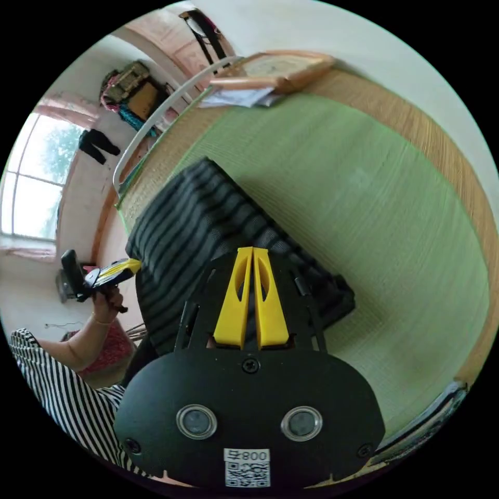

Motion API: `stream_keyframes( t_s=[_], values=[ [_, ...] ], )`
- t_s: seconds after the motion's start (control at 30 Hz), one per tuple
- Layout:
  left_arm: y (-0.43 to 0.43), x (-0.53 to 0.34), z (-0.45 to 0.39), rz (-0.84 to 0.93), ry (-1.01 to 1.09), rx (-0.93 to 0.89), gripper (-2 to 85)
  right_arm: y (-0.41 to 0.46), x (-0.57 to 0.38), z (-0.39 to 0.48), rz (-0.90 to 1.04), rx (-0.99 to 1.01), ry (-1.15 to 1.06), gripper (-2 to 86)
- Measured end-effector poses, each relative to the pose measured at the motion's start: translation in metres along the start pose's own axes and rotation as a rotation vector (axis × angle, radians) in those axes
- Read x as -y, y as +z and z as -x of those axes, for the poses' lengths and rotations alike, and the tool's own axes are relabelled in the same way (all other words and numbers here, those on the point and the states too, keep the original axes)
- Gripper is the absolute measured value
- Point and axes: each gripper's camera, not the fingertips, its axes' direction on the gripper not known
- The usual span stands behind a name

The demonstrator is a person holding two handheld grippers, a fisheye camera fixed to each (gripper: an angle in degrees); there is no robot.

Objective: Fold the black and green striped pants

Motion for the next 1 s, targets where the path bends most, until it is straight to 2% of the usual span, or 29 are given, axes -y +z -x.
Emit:
stream_keyframes(
  t_s=[0.03, 0.1, 0.13, 0.23, 0.33, 0.47, 0.6, 0.67, 0.77, 0.8, 0.87, 1.0],
  values=[
    [-0.001, -0.001, 0.000, -0.014, -0.029, -0.028, 0.1, -0.004, -0.003, -0.011, -0.037, 0.094, 0.052, 0.1],
    [-0.005, -0.005, -0.011, -0.032, -0.027, 0.005, 0.1, -0.018, -0.010, -0.013, -0.111, 0.127, 0.052, 0.1],
    [-0.007, -0.008, -0.023, -0.043, -0.010, 0.034, 0.1, -0.027, -0.016, -0.011, -0.145, 0.113, 0.026, 0.1],
    [0.002, -0.019, -0.049, -0.029, 0.046, -0.031, 0.1, -0.037, -0.038, -0.020, -0.188, 0.021, 0.031, 0.1],
    [0.033, -0.024, -0.061, 0.078, 0.035, 0.012, 0.1, -0.016, -0.051, -0.055, -0.125, 0.029, 0.127, 0.1],
    [0.042, -0.025, -0.065, 0.071, -0.013, -0.018, 0.1, -0.001, -0.055, -0.081, -0.120, 0.148, 0.194, 0.1],
    [0.038, -0.039, -0.088, 0.060, 0.011, -0.051, 0.1, -0.021, -0.067, -0.077, -0.183, 0.209, 0.110, 0.1],
    [0.051, -0.055, -0.100, 0.099, -0.008, -0.140, 0.2, -0.020, -0.079, -0.072, -0.185, 0.270, 0.078, 0.1],
    [0.079, -0.072, -0.110, 0.198, -0.051, -0.212, 0.4, 0.009, -0.101, -0.057, -0.069, 0.382, -0.005, 0.1],
    [0.084, -0.075, -0.111, 0.207, -0.058, -0.220, 0.5, 0.029, -0.108, -0.051, 0.026, 0.407, -0.037, 0.2],
    [0.105, -0.082, -0.112, 0.286, -0.109, -0.280, 0.9, 0.057, -0.117, -0.046, 0.150, 0.370, -0.057, 0.2],
    [0.111, -0.089, -0.124, 0.300, -0.088, -0.316, 2.9, 0.053, -0.128, -0.064, 0.064, 0.446, -0.004, 0.5]
  ],
)
